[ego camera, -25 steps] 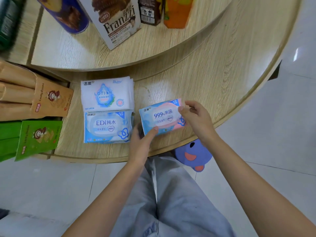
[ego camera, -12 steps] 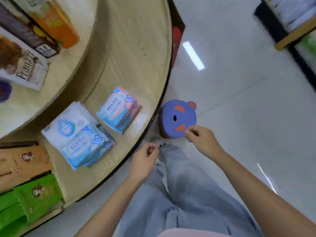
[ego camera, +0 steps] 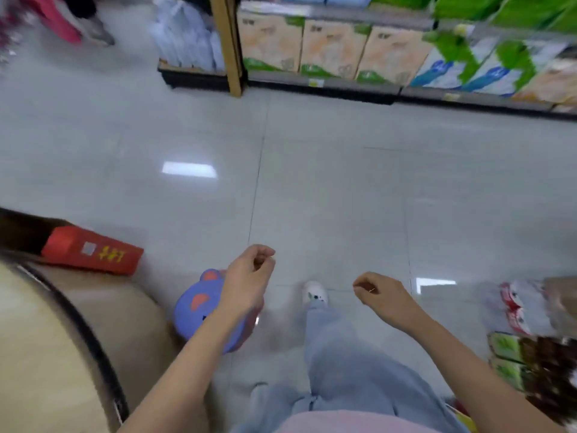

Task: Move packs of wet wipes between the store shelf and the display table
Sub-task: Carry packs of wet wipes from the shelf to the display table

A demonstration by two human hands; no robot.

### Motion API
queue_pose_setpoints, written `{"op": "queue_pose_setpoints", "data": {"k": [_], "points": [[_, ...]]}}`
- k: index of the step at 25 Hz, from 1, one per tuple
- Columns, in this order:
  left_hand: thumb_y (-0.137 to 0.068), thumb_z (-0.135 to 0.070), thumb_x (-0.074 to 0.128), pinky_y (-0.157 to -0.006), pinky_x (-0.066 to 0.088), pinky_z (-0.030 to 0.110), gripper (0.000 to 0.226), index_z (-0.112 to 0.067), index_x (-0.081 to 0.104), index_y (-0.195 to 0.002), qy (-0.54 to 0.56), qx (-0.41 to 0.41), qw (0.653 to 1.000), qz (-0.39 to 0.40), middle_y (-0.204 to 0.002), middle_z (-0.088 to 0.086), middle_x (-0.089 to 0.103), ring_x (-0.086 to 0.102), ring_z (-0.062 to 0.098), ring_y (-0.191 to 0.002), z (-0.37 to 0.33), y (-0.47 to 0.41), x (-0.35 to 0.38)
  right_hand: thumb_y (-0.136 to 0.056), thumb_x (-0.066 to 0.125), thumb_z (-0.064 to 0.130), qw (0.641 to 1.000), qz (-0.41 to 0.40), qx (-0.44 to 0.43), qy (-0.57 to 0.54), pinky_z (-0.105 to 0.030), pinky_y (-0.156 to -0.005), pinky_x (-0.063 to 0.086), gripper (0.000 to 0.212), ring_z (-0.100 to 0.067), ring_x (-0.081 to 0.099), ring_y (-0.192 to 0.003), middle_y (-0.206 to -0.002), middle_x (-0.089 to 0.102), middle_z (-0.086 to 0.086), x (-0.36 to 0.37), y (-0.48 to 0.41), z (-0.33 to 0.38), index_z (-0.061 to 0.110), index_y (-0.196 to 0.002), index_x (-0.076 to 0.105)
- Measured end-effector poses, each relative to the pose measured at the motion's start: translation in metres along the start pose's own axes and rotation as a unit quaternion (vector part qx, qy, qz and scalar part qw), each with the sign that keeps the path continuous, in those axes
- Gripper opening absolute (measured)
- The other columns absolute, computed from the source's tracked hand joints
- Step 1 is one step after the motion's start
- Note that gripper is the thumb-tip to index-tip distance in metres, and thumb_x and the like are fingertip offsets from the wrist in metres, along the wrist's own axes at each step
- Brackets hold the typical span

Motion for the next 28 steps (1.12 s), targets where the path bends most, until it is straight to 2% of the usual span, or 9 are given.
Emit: {"op": "queue_pose_setpoints", "data": {"k": [2, 5, 9, 11, 14, 17, 21, 24, 28], "points": [[-0.088, -0.01, 0.059, -0.074, 0.044, 0.026, 0.016, -0.026, 0.062, -0.089, -0.02, 0.02, 0.999, 0.026, -0.075, -0.006, 0.063, 0.062, 0.018, -0.077, -0.047, -0.046, 0.028, -0.093, 0.053, 0.016, 1.0, -0.013, 0.008, -0.018, -0.015, -0.068, 0.04, 0.008, -0.013, 0.057, -0.084, -0.087, 0.061, 0.004, -0.045, -0.033, -0.002, 0.017, -0.093, 0.061], [-0.088, -0.011, 0.059, -0.074, 0.046, 0.027, 0.022, -0.033, 0.061, -0.085, -0.031, 0.029, 0.997, 0.072, -0.078, -0.003, 0.066, 0.064, 0.023, -0.081, -0.102, -0.096, 0.068, -0.093, 0.054, 0.015, 0.998, -0.045, -0.01, -0.046, -0.015, -0.072, 0.039, 0.016, -0.012, 0.056, -0.086, -0.094, 0.061, 0.002, -0.123, -0.091, 0.022, 0.01, -0.102, 0.065], [-0.09, -0.012, 0.056, -0.077, 0.045, 0.02, 0.015, -0.023, 0.065, -0.096, -0.01, -0.004, 0.993, 0.114, -0.09, 0.002, 0.069, 0.064, 0.019, -0.089, -0.145, -0.137, 0.092, -0.092, 0.055, 0.014, 0.988, -0.101, -0.067, -0.097, -0.003, -0.062, 0.039, 0.017, -0.01, 0.056, -0.081, -0.093, 0.061, 0.005, -0.232, -0.158, 0.083, 0.009, -0.105, 0.065], [-0.09, -0.011, 0.057, -0.071, 0.043, 0.009, 0.016, -0.025, 0.065, -0.092, -0.011, 0.0, 0.993, 0.114, -0.089, 0.001, 0.069, 0.064, 0.015, -0.088, -0.169, -0.173, 0.091, -0.092, 0.055, 0.016, 0.981, -0.123, -0.086, -0.121, -0.002, -0.061, 0.04, 0.015, -0.004, 0.055, -0.076, -0.09, 0.06, 0.009, -0.28, -0.193, 0.109, 0.012, -0.104, 0.065], [-0.09, -0.01, 0.057, -0.066, 0.042, 0.004, 0.019, -0.028, 0.064, -0.089, -0.006, 0.006, 0.995, 0.101, -0.088, -0.001, 0.07, 0.064, 0.013, -0.087, -0.212, -0.245, 0.08, -0.092, 0.056, 0.014, 0.976, -0.143, -0.096, -0.132, -0.003, -0.064, 0.041, 0.014, -0.006, 0.056, -0.078, -0.09, 0.06, 0.008, -0.328, -0.249, 0.139, 0.013, -0.103, 0.065], [-0.09, -0.009, 0.056, -0.07, 0.043, 0.009, 0.022, -0.03, 0.062, -0.088, 0.0, 0.042, 0.995, 0.093, -0.091, 0.0, 0.069, 0.064, 0.013, -0.09, -0.282, -0.342, 0.062, -0.092, 0.057, 0.015, 0.978, -0.143, -0.084, -0.128, -0.005, -0.064, 0.043, 0.012, -0.007, 0.057, -0.08, -0.091, 0.061, 0.008, -0.365, -0.321, 0.165, 0.017, -0.101, 0.065], [-0.09, -0.011, 0.057, -0.076, 0.045, 0.02, 0.023, -0.033, 0.061, -0.084, -0.02, 0.095, 0.992, 0.079, -0.093, 0.002, 0.069, 0.063, 0.018, -0.091, -0.394, -0.461, 0.038, -0.092, 0.057, 0.015, 0.979, -0.155, -0.049, -0.12, -0.005, -0.063, 0.042, 0.014, -0.004, 0.056, -0.077, -0.093, 0.061, 0.005, -0.42, -0.391, 0.19, 0.014, -0.103, 0.065], [-0.091, -0.014, 0.056, -0.085, 0.048, 0.031, 0.022, -0.035, 0.06, -0.086, -0.028, 0.129, 0.988, 0.082, -0.095, 0.003, 0.069, 0.063, 0.02, -0.094, -0.467, -0.522, 0.032, -0.092, 0.057, 0.018, 0.98, -0.156, -0.03, -0.117, -0.009, -0.069, 0.044, 0.014, -0.009, 0.061, -0.086, -0.098, 0.064, 0.003, -0.455, -0.428, 0.196, 0.017, -0.104, 0.064], [-0.091, -0.011, 0.056, -0.085, 0.047, 0.032, 0.021, -0.031, 0.062, -0.086, -0.014, 0.172, 0.981, 0.093, -0.098, 0.012, 0.067, 0.062, 0.025, -0.096, -0.554, -0.595, 0.042, -0.091, 0.057, 0.017, 0.978, -0.169, -0.03, -0.118, -0.004, -0.065, 0.042, 0.015, -0.008, 0.061, -0.084, -0.095, 0.065, 0.004, -0.515, -0.494, 0.212, 0.016, -0.104, 0.065]]}}
Point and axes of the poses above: each hand's wrist, its own y-axis away from the middle knuckle, its own x-axis out of the palm, z = x × y, the point moved 9 cm from there along -y, towards the middle knuckle
